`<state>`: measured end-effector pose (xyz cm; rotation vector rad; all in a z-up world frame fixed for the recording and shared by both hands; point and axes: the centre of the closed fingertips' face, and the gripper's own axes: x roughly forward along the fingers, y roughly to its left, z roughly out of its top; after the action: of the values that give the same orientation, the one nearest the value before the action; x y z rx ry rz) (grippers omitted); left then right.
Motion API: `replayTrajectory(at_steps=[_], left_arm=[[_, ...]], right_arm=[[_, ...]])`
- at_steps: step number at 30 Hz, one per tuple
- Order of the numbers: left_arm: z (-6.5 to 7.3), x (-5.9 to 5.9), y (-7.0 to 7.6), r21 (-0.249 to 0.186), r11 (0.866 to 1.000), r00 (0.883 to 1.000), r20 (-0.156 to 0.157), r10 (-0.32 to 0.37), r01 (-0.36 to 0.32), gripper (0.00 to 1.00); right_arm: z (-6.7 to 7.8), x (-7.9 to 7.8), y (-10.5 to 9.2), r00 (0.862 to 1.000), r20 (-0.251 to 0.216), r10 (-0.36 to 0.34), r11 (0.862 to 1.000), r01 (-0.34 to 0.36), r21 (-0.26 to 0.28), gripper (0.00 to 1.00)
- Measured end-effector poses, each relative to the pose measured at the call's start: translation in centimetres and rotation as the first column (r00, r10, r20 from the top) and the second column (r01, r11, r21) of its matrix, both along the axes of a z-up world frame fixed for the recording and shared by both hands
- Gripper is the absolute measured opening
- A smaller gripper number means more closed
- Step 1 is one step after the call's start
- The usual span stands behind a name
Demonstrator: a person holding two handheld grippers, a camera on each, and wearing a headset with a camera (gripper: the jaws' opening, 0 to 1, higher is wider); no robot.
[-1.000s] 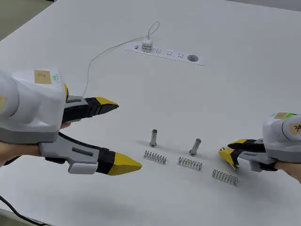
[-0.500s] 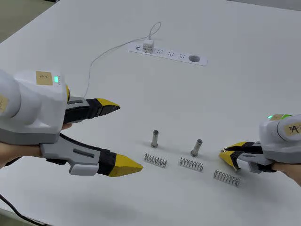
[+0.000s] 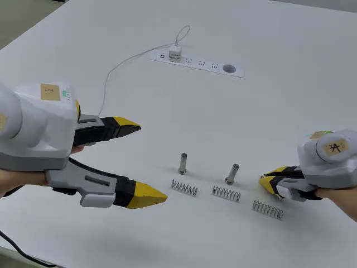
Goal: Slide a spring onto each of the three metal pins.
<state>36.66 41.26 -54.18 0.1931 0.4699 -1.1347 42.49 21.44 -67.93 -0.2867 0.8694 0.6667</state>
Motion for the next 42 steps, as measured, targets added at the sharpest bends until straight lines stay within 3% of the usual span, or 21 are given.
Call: replayTrajectory(at_steps=[7, 15, 21, 42], left_arm=[[0.1, -0.1, 0.0, -0.005, 1.000, 1.000, -0.004, -0.003, 0.003, 0.83], [0.2, 0.1, 0.0, -0.008, 1.000, 1.000, 0.002, 0.007, -0.007, 0.83], [0.4, 0.1, 0.1, -0.006, 1.000, 1.000, 0.012, 0.013, -0.013, 0.83], [1.4, 0.1, -0.3, -0.017, 1.000, 0.999, 0.033, 0.005, -0.004, 0.83]], right_arm=[[0.0, -0.1, -0.1, 1.000, -0.027, -0.013, 1.000, 0.012, -0.022, 0.09], [0.0, -0.1, -0.1, 0.999, -0.027, -0.019, 0.999, 0.018, -0.031, 0.08], [0.1, -0.4, 0.0, 1.000, 0.003, 0.003, 0.999, -0.003, -0.038, 0.08], [1.8, -0.4, -0.3, 0.997, 0.071, -0.016, 1.000, 0.014, 0.019, 0.07]])
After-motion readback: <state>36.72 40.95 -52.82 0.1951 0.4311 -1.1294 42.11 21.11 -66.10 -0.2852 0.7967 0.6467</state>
